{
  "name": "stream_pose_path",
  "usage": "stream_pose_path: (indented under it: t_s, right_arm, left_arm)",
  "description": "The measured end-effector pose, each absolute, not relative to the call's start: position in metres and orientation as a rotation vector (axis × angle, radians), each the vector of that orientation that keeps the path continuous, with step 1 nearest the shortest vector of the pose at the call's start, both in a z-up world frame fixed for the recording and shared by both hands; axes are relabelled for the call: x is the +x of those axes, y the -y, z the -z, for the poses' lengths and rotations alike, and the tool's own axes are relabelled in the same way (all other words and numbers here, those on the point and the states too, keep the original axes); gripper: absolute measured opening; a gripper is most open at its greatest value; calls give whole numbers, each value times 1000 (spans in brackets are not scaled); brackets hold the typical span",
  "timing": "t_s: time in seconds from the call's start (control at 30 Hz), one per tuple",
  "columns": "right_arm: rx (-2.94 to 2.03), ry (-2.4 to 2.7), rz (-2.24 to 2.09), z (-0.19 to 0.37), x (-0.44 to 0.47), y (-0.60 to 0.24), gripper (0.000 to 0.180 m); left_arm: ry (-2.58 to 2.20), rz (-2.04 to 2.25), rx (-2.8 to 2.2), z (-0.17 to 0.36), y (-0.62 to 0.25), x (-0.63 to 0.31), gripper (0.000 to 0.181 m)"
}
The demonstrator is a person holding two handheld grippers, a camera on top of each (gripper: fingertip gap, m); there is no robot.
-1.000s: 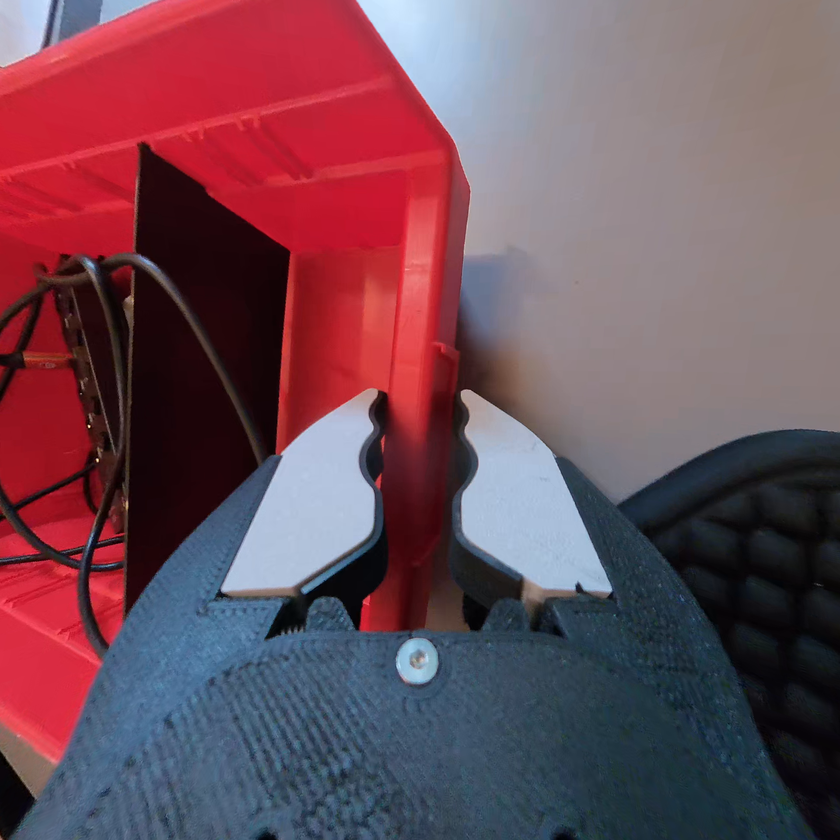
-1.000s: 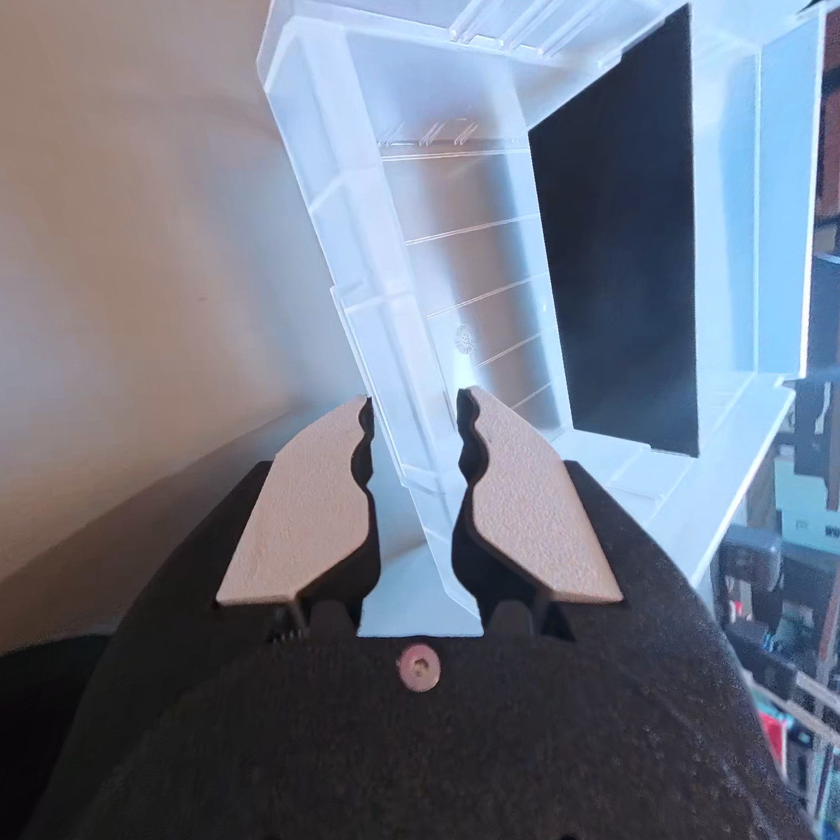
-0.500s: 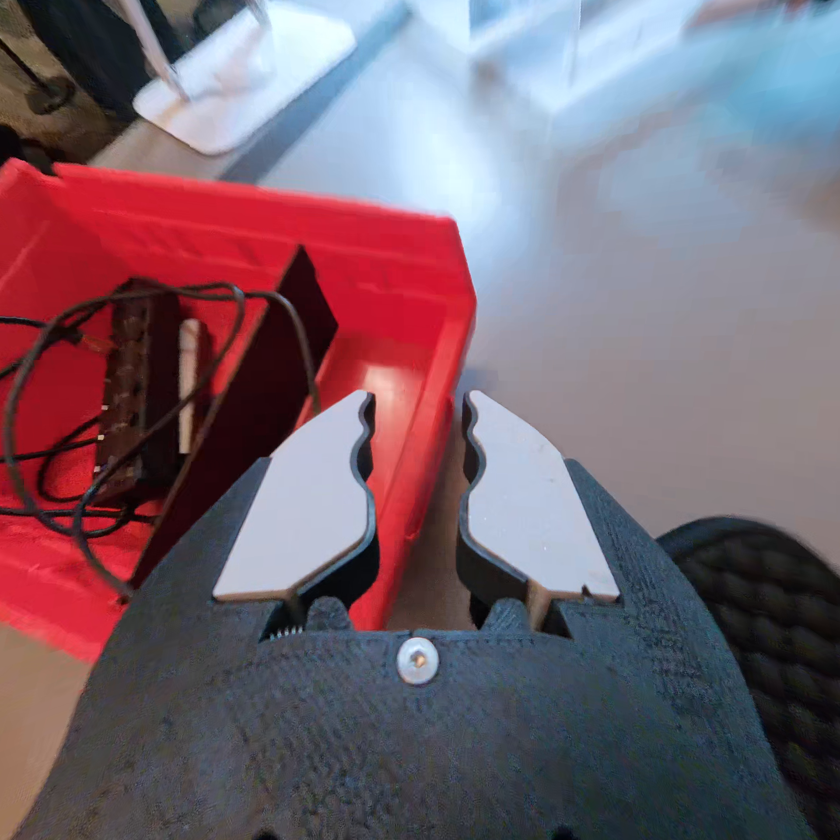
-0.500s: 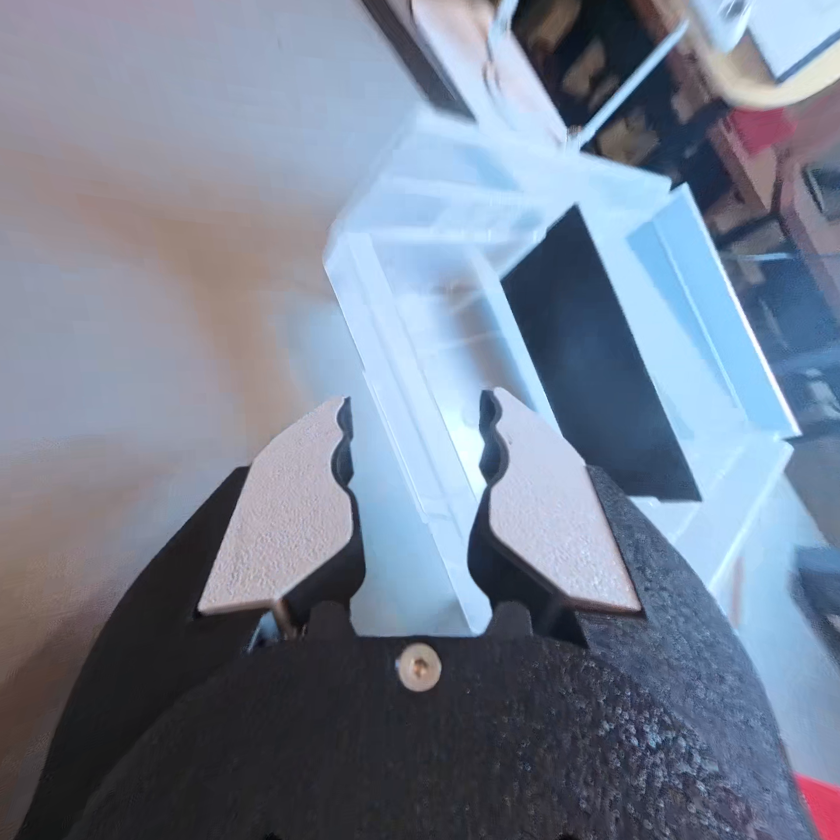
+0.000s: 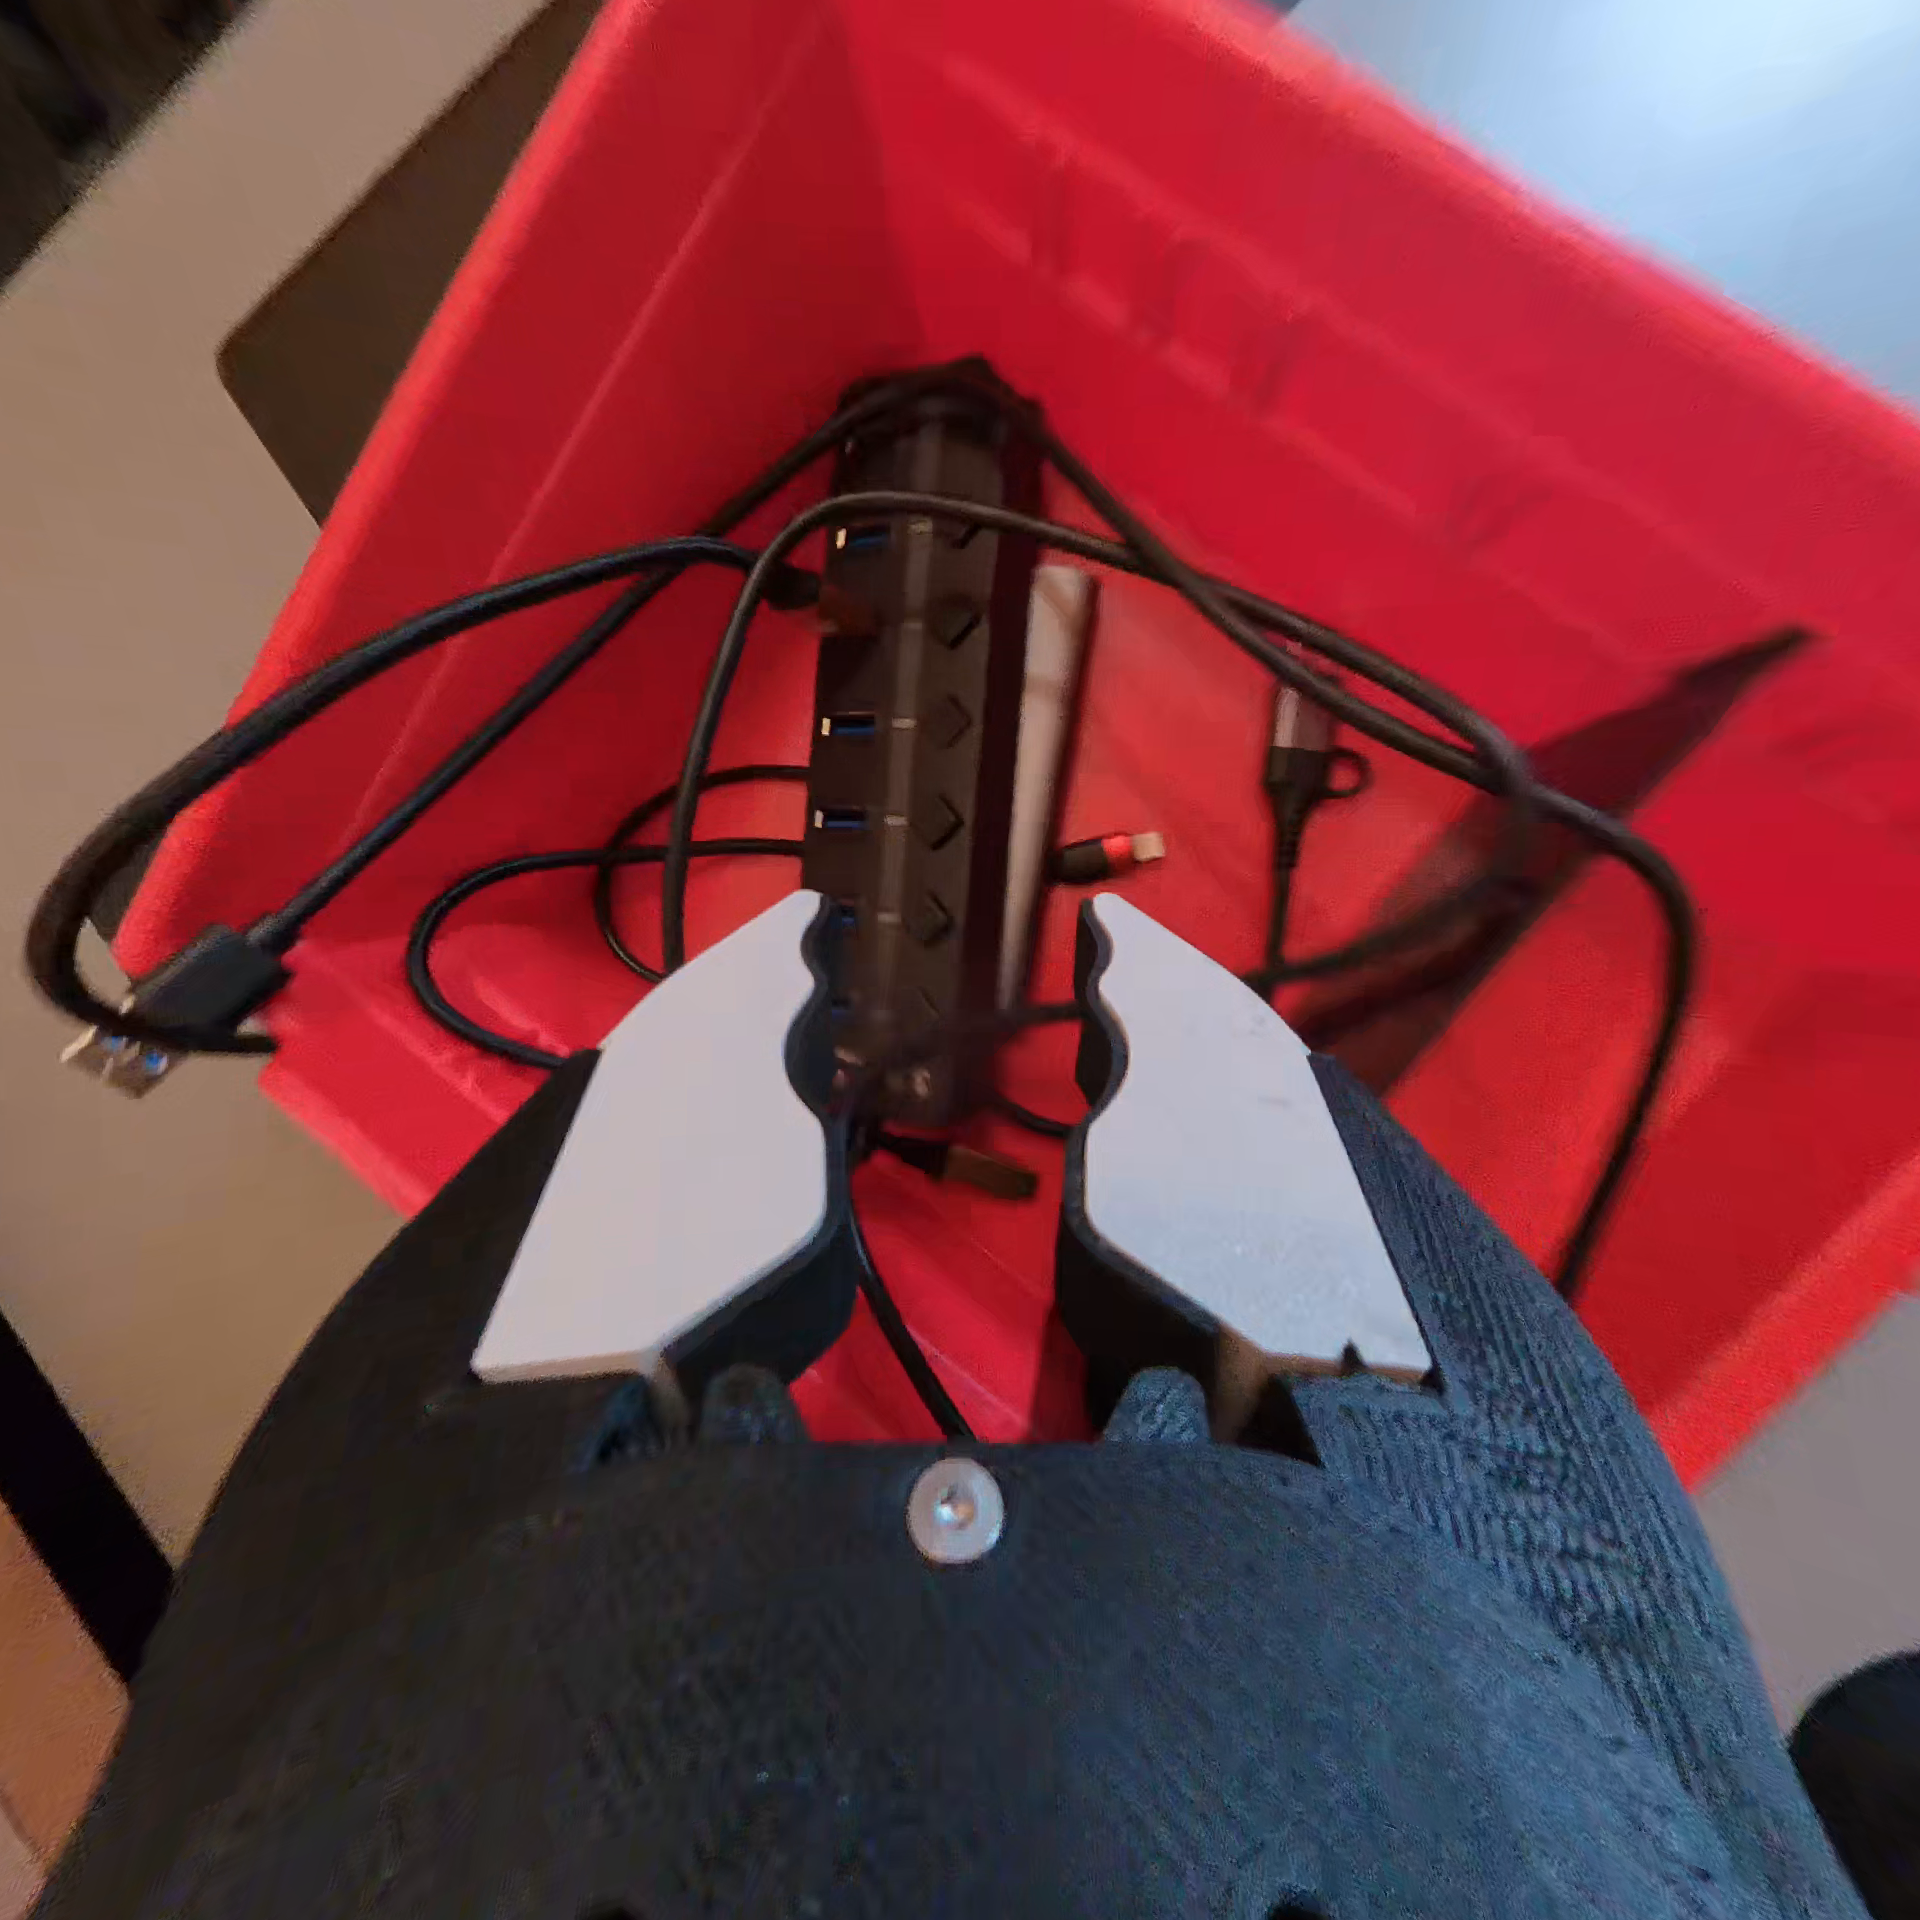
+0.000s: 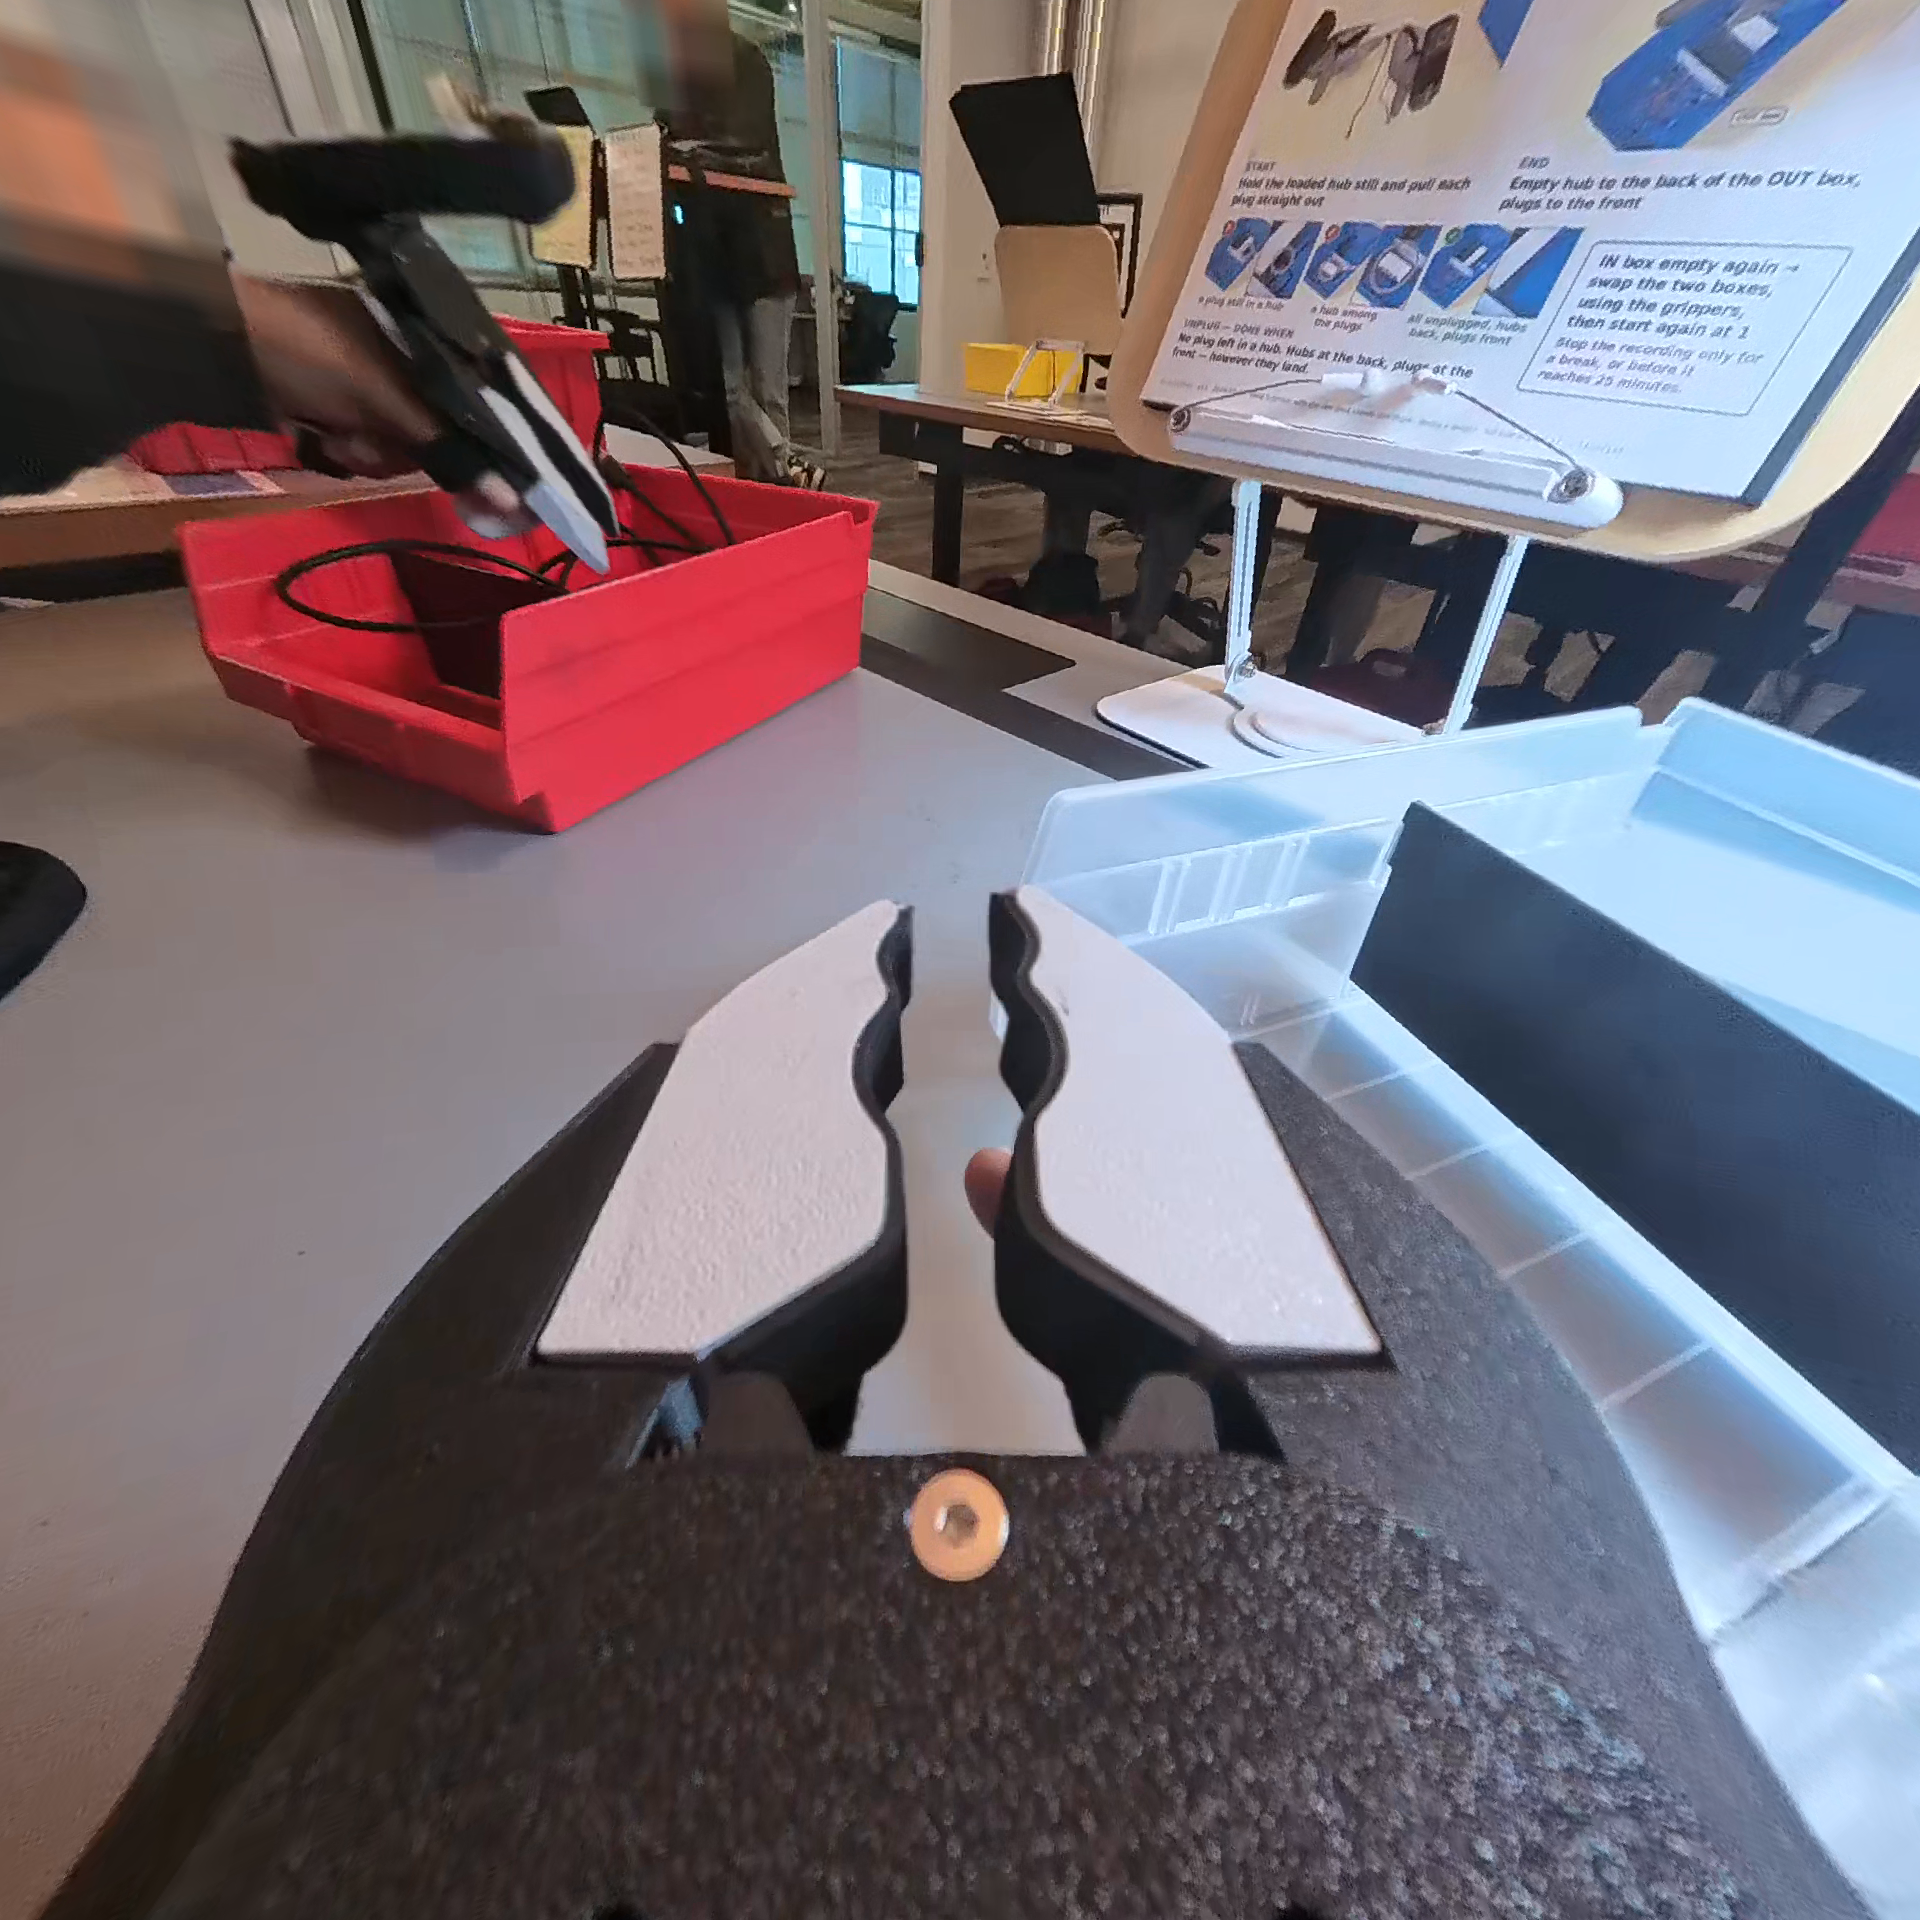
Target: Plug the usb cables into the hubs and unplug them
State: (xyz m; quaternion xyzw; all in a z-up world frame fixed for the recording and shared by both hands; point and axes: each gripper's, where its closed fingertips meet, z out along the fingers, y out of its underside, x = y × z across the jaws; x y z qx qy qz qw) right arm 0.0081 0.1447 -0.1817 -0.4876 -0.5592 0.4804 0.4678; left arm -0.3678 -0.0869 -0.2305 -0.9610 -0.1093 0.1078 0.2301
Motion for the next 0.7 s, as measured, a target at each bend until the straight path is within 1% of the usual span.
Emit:
stream_pose_path:
  t_s: [0.03,0.07,0.13,0.23,0.33,0.47,0.57,0.7]
  right_arm:
    - [-1195,1372,-1182,183,8,-144,17]
    - [-1192,1376,-1178,185,7,-144,19]
    - [-1190,1399,-1142,190,7,-144,19]
    - [-1173,1433,-1121,194,7,-141,19]
    - [-1168,1464,-1137,197,6,-136,17]
    - [-1151,1503,-1093,201,5,-134,15]
    - [-1123,1514,-1072,200,7,-131,13]
    - [-1100,1510,-1077,195,8,-127,12]
  left_arm:
    - [307,-310,-2689,239,84,-376,45]
    - [310,-307,-2732,247,81,-381,45]
    - [335,-257,-2819,262,77,-385,53]
    - [349,-221,-2907,279,76,-393,56]
    - [380,-110,-2897,283,71,-393,54]
    - [339,-105,-2901,280,72,-392,52]
    - [266,-204,-2879,262,73,-392,52]
    - [197,-308,-2796,208,76,-384,52]
